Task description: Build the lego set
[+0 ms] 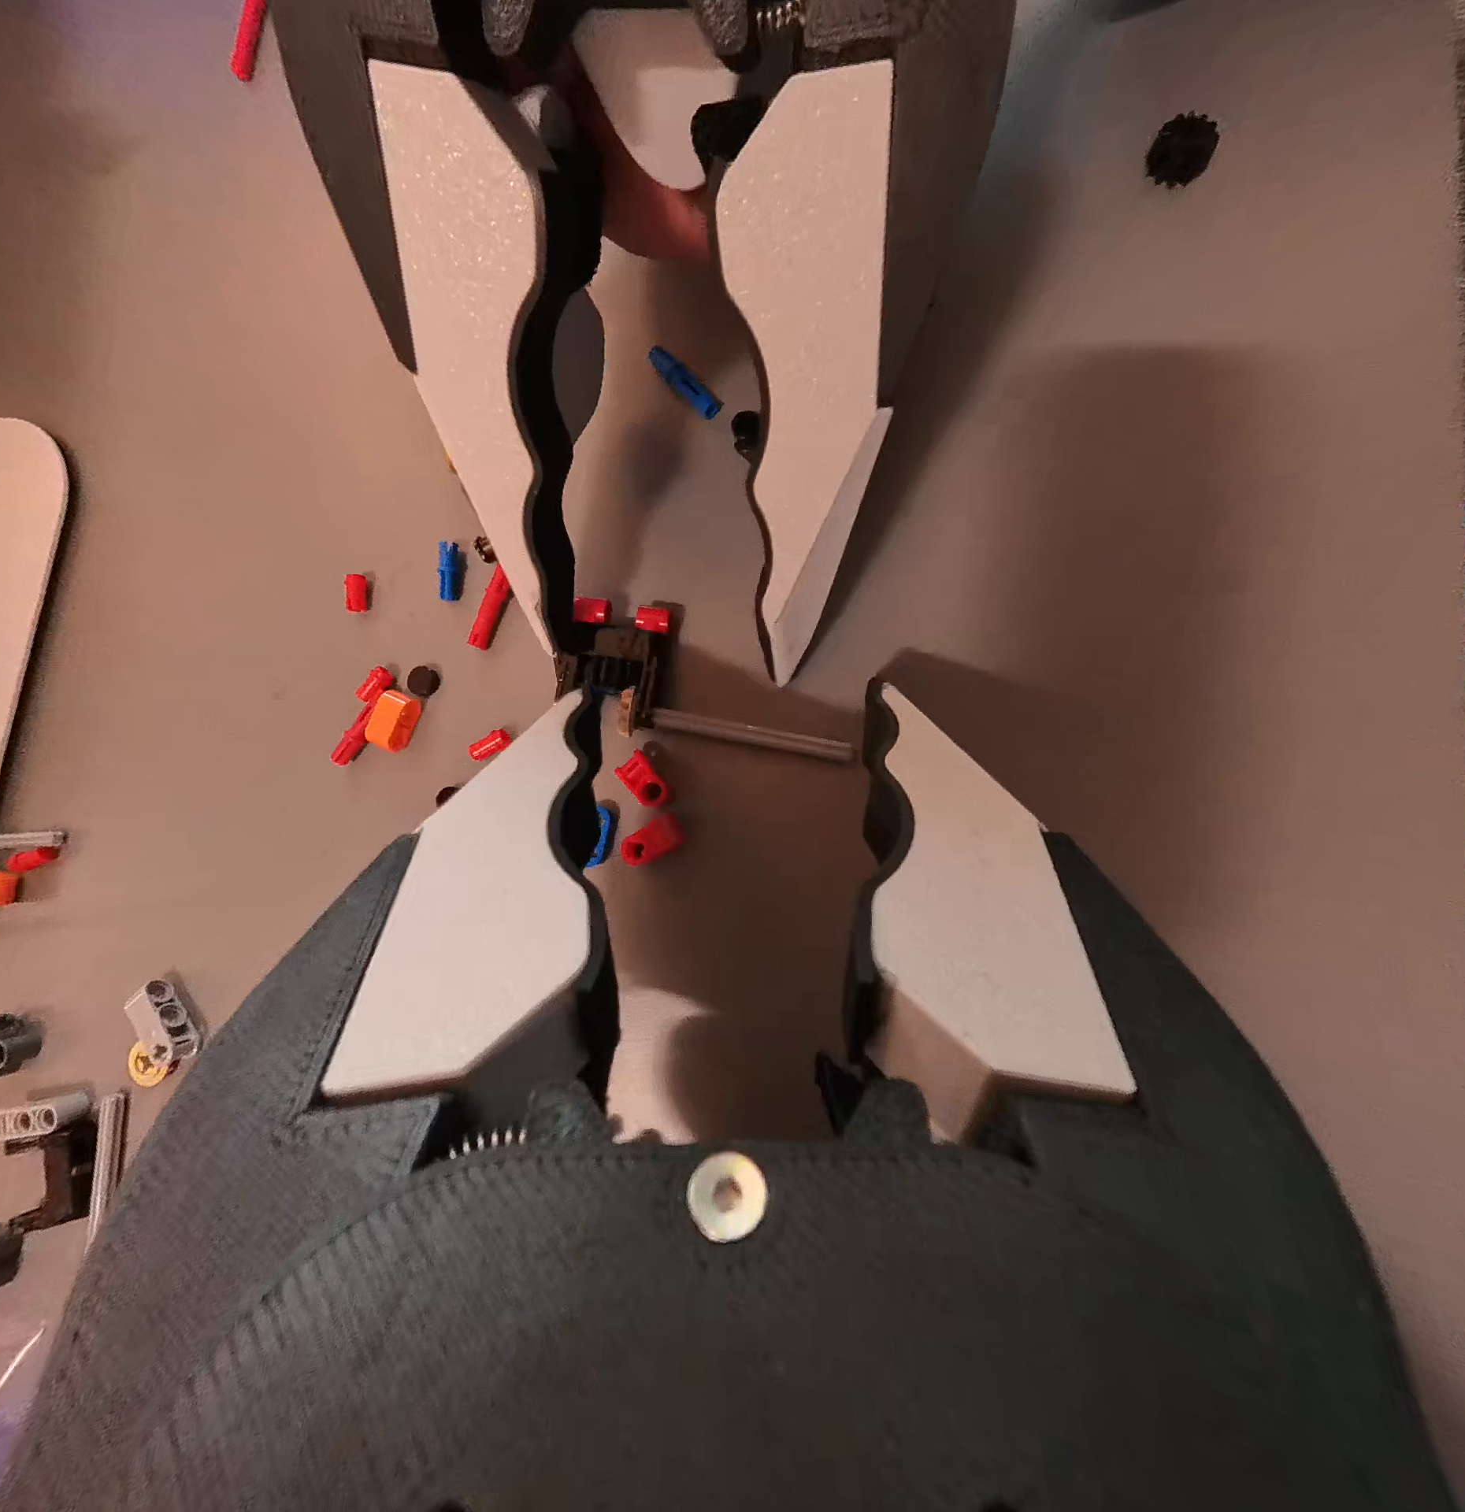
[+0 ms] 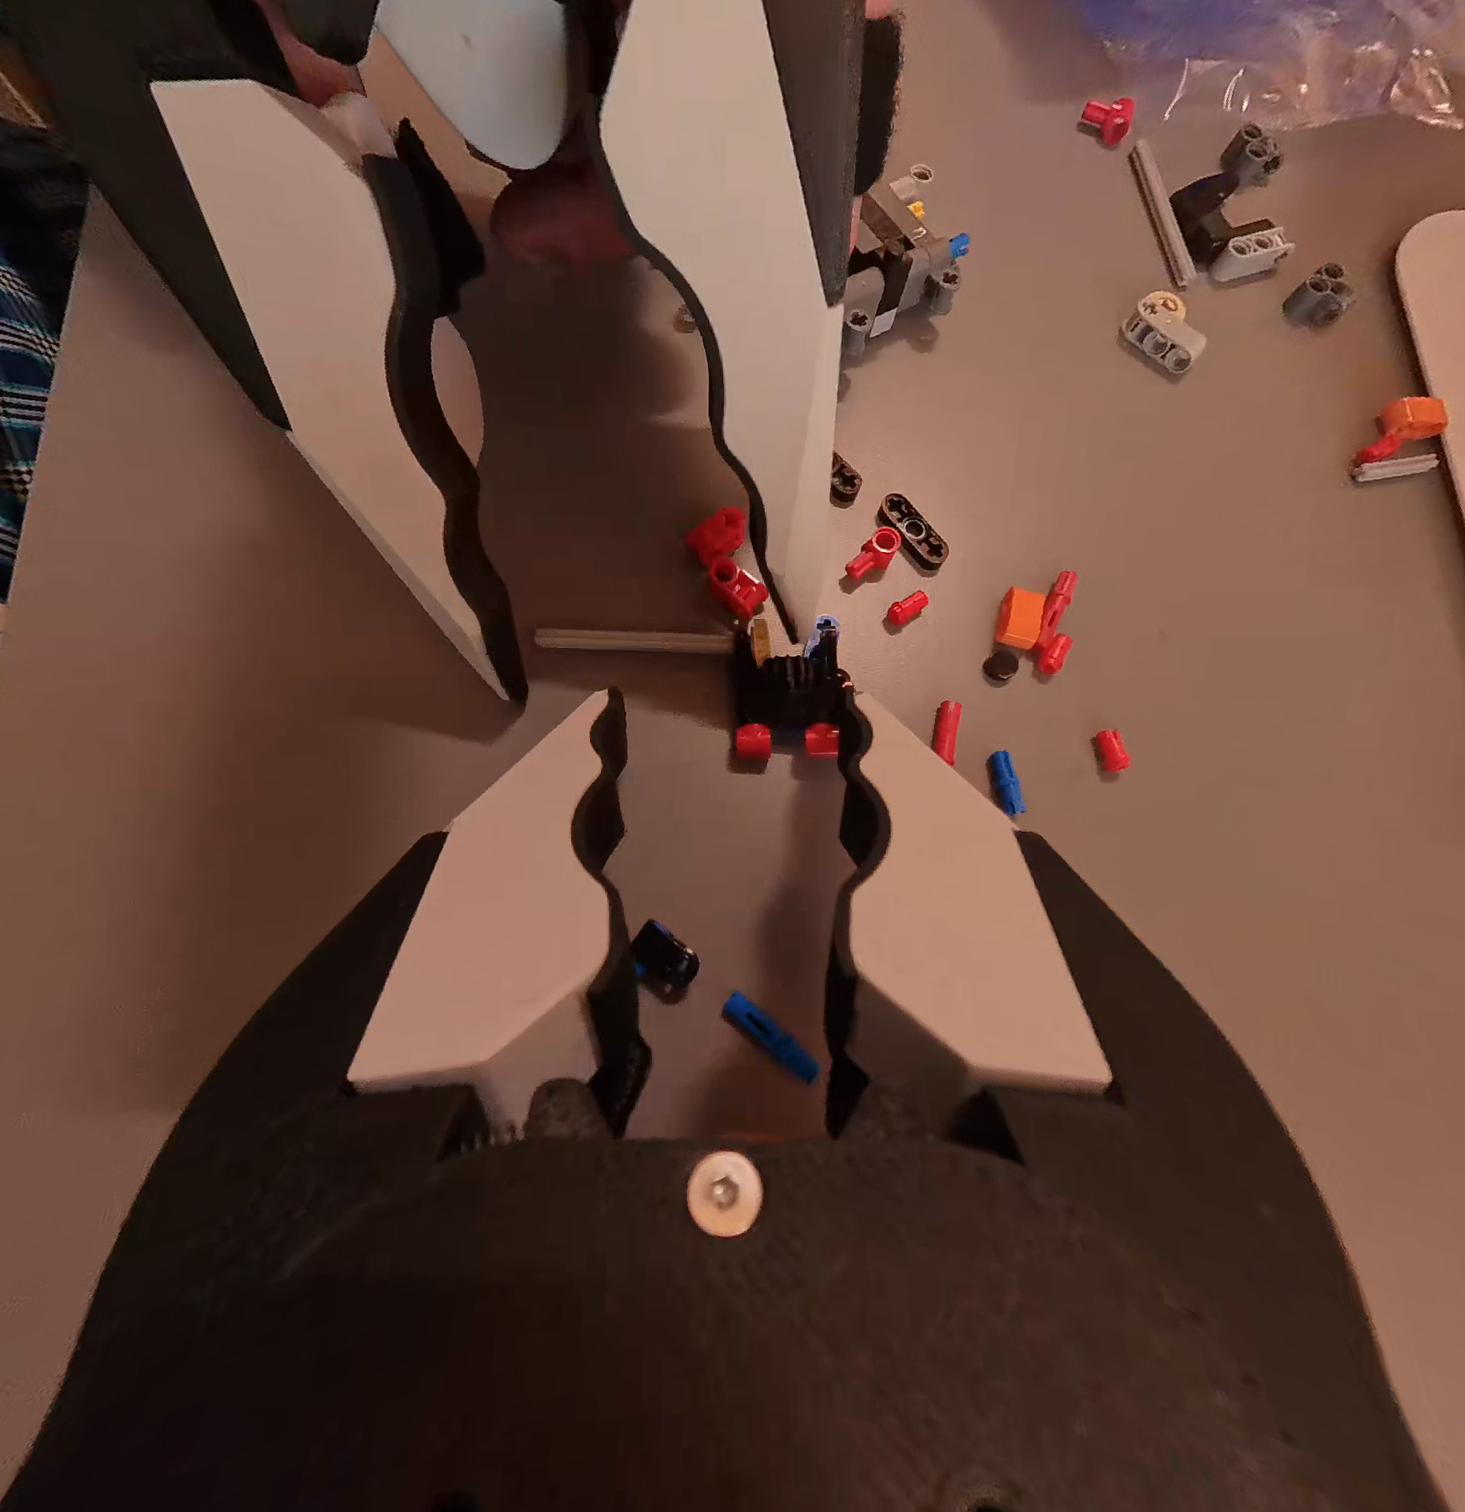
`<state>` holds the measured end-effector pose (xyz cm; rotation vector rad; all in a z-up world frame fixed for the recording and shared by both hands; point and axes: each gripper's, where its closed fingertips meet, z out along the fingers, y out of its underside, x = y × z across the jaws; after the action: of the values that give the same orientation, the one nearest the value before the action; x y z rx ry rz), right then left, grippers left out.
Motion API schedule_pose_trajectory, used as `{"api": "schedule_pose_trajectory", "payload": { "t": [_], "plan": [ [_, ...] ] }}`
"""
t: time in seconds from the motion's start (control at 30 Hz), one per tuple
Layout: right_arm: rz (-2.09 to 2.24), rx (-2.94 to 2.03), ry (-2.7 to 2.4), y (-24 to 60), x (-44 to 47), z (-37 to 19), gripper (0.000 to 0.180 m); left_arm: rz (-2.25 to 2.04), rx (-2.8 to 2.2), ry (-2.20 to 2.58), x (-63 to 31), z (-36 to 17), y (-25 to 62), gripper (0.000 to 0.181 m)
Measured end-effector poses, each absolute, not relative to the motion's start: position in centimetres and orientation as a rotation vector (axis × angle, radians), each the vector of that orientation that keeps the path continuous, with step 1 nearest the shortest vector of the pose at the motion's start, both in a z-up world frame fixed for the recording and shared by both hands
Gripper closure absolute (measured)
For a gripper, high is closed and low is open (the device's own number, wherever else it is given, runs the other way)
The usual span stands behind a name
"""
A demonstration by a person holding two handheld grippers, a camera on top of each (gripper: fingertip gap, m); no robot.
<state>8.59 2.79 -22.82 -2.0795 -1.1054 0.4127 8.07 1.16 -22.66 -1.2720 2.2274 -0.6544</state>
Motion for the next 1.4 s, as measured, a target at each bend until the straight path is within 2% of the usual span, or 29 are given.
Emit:
{"api": "schedule_pose_trajectory", "payload": {
  "t": [0.33, 0.57, 0.77, 1.0, 1.27, 1.4],
  "plan": [
    [0.436, -2.073, -1.125, 2.6, 8.4, -22.8, 0.136, -0.683, -1.337, 2.294, 7.5, -23.0, 1.0, 0.116],
    [0.445, -2.068, -1.133, 2.6, 8.3, -22.8, 0.138, -0.734, -1.329, 2.372, 6.7, -23.2, 0.5, 0.108],
    [0.454, -2.067, -1.136, 2.6, 8.3, -22.9, 0.139, -0.746, -1.309, 2.419, 6.6, -23.3, 0.4, 0.113],
    [0.462, -2.063, -1.144, 2.5, 8.2, -22.9, 0.142, -0.764, -1.287, 2.424, 7.1, -23.3, 0.4, 0.127],
    [0.467, -2.058, -1.15, 2.5, 8.2, -22.9, 0.144, -0.777, -1.287, 2.406, 7.2, -23.2, 0.2, 0.133],
    [0.471, -2.056, -1.152, 2.4, 8.1, -22.9, 0.144, -0.767, -1.3, 2.413, 6.7, -23.2, 0.3, 0.117]
  ]
}}
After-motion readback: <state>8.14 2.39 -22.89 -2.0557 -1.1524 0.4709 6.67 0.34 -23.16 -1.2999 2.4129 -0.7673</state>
